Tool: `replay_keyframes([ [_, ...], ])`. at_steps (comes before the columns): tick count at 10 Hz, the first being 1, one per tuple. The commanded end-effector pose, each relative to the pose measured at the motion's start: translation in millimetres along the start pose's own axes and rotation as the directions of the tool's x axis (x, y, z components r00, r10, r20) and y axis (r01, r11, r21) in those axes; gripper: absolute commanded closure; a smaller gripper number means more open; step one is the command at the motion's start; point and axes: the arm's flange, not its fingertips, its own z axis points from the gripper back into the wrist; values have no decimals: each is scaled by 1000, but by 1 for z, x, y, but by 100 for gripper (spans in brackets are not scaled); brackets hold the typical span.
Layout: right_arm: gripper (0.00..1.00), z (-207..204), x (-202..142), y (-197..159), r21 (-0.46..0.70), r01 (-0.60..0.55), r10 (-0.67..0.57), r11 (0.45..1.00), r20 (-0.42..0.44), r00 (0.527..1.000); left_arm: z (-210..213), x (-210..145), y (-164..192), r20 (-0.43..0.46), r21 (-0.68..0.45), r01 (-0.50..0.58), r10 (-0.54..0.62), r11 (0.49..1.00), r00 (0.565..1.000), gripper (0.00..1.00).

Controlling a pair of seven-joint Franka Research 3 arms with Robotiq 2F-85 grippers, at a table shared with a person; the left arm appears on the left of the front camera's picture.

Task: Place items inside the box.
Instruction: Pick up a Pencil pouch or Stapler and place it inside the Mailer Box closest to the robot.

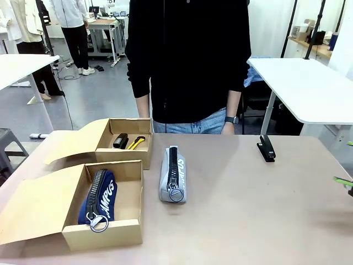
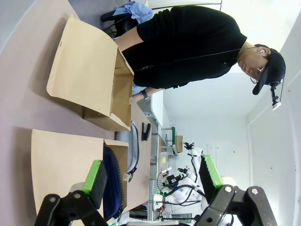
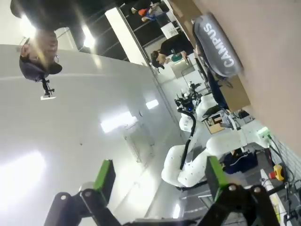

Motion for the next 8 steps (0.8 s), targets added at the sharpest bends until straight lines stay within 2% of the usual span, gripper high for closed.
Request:
replay_keyframes([
  [1, 0, -5, -25, 32, -53, -4, 3, 999, -7, 1000, -1, 0, 0, 12, -28, 20, -19, 999, 1000, 0],
  [8, 0, -5, -25, 32, -53, -4, 3, 999, -7, 1000, -1, 0, 0, 12, -28, 20, -19, 999, 1000, 0],
])
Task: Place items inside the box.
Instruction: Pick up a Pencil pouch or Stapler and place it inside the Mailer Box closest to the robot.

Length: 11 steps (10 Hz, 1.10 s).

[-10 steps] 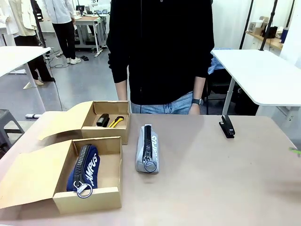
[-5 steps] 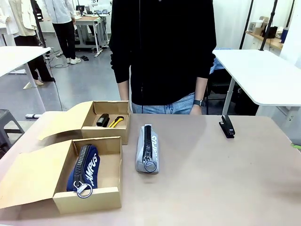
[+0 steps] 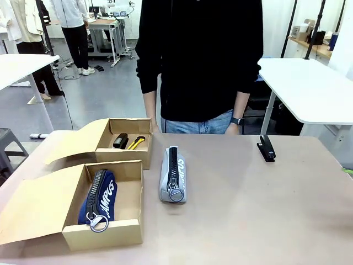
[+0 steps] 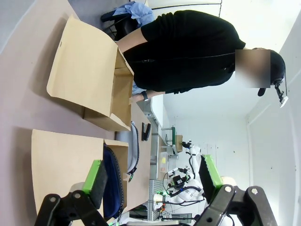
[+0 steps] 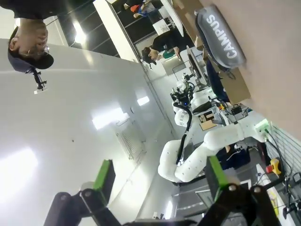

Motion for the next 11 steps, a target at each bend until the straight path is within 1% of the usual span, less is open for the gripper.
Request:
replay_keyframes([
  [1, 0, 0, -4, 0, -9, 15, -15, 1000, 4, 1000, -1, 0, 0, 12, -28, 20, -19, 999, 1000, 0],
  [2, 0, 0, 0, 0, 0, 0, 0, 1000, 0, 1000, -1, 0, 0, 12, -28, 20, -19, 999, 1000, 0],
  [3, 0, -40, -10, 21, -280, -218, 209, 935, -63, 976, -1, 0, 0, 12, -28, 20, -19, 999, 1000, 0],
  [4, 0, -99, 6, 42, -541, -335, 332, 772, -106, 937, -1, 0, 0, 12, -28, 20, -19, 999, 1000, 0],
  [5, 0, -130, 27, 54, -697, -297, 411, 653, -4, 912, -1, 0, 0, 12, -28, 20, -19, 999, 1000, 0],
  [6, 0, -147, 44, 62, -790, -294, 542, 537, 57, 838, -1, 0, 0, 12, -28, 20, -19, 999, 1000, 0],
  [7, 0, -155, 58, 65, -886, -242, 677, 396, 104, 728, -1, 0, 0, 12, -28, 20, -19, 999, 1000, 0],
  [8, 0, -157, 65, 66, -929, -243, 770, 279, 65, 635, -1, 0, 0, 12, -28, 20, -19, 999, 1000, 0],
  [9, 0, -153, 65, 69, -921, -273, 819, 279, 80, 568, -1, 0, 0, 12, -28, 20, -19, 999, 1000, 0],
  [10, 0, -146, 55, 70, -792, -364, 666, 490, 70, 743, -1, 0, 0, 12, -28, 20, -19, 999, 1000, 0],
  [11, 0, -167, 58, 86, -776, -390, 612, 495, -7, 791, -1, 0, 0, 12, -28, 20, -19, 999, 1000, 0],
])
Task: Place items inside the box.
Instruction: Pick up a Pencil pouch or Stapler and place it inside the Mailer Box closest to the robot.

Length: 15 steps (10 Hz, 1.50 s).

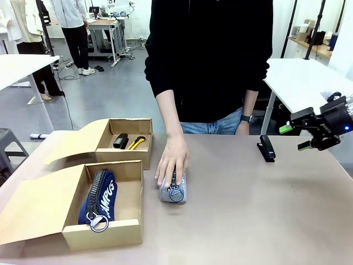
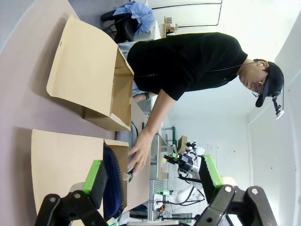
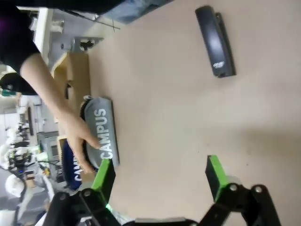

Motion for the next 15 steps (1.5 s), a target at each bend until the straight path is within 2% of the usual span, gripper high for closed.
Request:
replay_keyframes([
  [1, 0, -1, 1, 3, -2, -4, 4, 1000, -3, 1000, 0, 0, 0, 13, -29, 19, -18, 999, 1000, 0],
  [2, 0, -27, 12, 15, -166, -83, 97, 983, 77, 992, 0, 0, 0, 13, -29, 19, -18, 999, 1000, 0],
  [3, 0, -51, 40, 14, -281, -87, 124, 956, 117, 985, 0, 0, 0, 13, -29, 19, -18, 999, 1000, 0],
  [5, 0, -97, 78, 9, -400, -103, 167, 911, 131, 977, 0, 0, 0, 13, -29, 19, -18, 999, 1000, 0],
  [6, 0, -118, 86, 3, -455, -132, 219, 881, 144, 965, 0, 0, 0, 13, -29, 19, -18, 999, 1000, 0],
  [9, 0, -157, 98, -16, -450, -168, 239, 877, 107, 965, 0, 0, 0, 13, -29, 19, -18, 999, 1000, 0],
  [11, 0, -165, 98, -21, -448, -158, 226, 880, 100, 969, 0, 0, 0, 13, -29, 19, -18, 999, 1000, 0],
  [12, 60, -163, 96, -19, -456, -159, 233, 875, 109, 966, 0, 0, 0, 13, -29, 19, -18, 999, 1000, 0],
  [13, 60, -162, 95, -18, -450, -165, 238, 878, 110, 965, 0, 0, 0, 13, -29, 19, -18, 999, 1000, 0],
  [14, 100, -162, 95, -18, -452, -163, 235, 877, 108, 966, 0, 0, 0, 13, -29, 19, -18, 999, 1000, 0],
  [15, 65, -164, 94, -19, -456, -165, 235, 874, 100, 967, 0, 0, 0, 13, -29, 19, -18, 999, 1000, 0],
])
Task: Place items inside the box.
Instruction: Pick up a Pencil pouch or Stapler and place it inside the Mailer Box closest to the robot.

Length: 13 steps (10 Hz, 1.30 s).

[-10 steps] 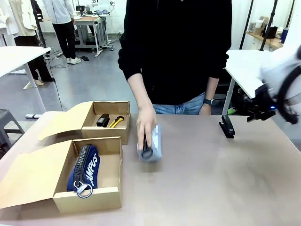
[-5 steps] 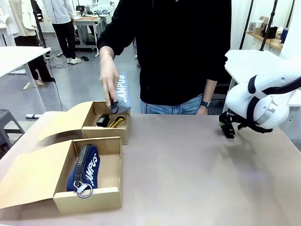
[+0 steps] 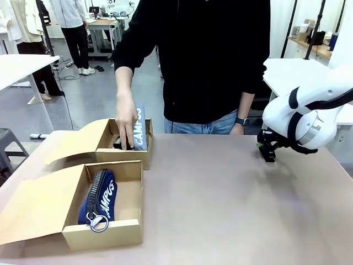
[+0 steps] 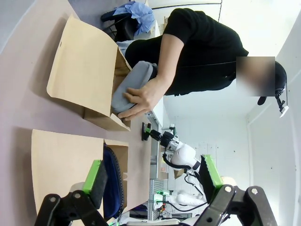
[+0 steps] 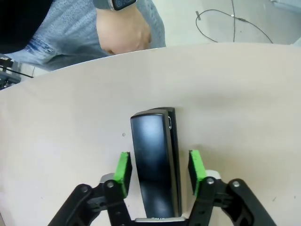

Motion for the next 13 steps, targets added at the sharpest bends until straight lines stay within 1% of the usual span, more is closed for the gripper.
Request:
replay_keyframes([
  [1, 100, 2, 3, 7, -32, 9, -9, 999, -15, 1000, 0, 0, 0, 13, -29, 19, -19, 999, 1000, 0],
  [6, 100, 2, 3, 7, -48, 6, -9, 999, -49, 999, 0, 0, 0, 13, -29, 19, -19, 999, 1000, 0],
  [8, 100, 14, 3, 6, -41, 12, -14, 999, -53, 999, 0, 0, 0, 13, -29, 19, -19, 999, 1000, 0],
  [9, 100, 42, 0, 9, -5, 16, -17, 1000, -77, 997, 0, 0, 0, 13, -29, 19, -19, 999, 1000, 0],
  [10, 100, 103, -17, 19, 32, 16, -12, 999, -131, 991, 0, 0, 0, 13, -29, 19, -19, 999, 1000, 0],
  [11, 100, 163, -50, 35, 81, -37, 52, 996, -195, 979, 0, 0, 0, 13, -29, 19, -19, 999, 1000, 0],
  [12, 100, 204, -91, 52, 115, -108, 136, 987, -269, 954, 0, 0, 0, 13, -29, 19, -19, 999, 1000, 0],
  [13, 100, 228, -128, 67, 150, -260, 295, 954, -311, 903, 0, 0, 0, 13, -29, 19, -19, 999, 1000, 0],
])
